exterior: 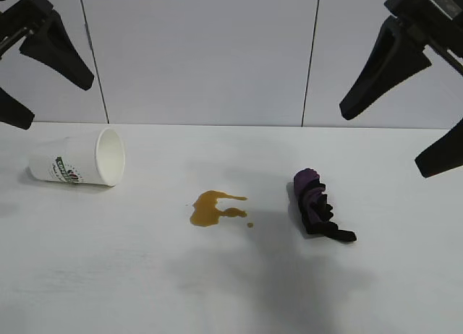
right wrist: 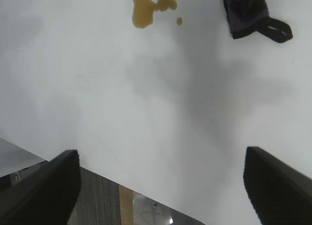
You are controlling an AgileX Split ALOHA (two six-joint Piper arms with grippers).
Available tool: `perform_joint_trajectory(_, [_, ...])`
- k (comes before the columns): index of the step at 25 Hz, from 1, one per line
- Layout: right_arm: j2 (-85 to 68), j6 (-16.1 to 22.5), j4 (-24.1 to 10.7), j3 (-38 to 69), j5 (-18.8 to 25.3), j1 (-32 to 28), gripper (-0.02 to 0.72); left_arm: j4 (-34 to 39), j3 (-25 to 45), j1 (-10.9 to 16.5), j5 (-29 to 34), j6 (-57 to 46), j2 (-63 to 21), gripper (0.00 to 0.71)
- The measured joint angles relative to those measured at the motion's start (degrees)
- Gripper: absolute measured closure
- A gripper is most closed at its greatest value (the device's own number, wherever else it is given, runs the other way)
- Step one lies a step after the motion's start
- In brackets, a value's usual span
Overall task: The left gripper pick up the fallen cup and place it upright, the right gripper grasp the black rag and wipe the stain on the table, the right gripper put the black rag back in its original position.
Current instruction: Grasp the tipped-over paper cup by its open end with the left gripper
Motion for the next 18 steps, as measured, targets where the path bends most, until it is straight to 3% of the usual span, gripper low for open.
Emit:
perform_joint_trajectory(5, [0.00, -0.67, -0.85, 0.00, -0.05, 0.00, 0.075, 0.45, -1.46, 0.00, 2.18, 7.68, 0.00, 0.016])
perform_joint_trajectory(11, [0.00, -0.91, -0.85, 0.00, 0.00, 0.00, 0.075, 2.57, -7.19, -0.61, 6.87, 33.92, 0.00, 0.016])
perform_joint_trajectory(18, [0.00, -1.08, -0.69, 0.00, 0.00, 0.00, 0.075, 7.34, -9.11, -7.87, 4.00, 70.29, 0.00, 0.028])
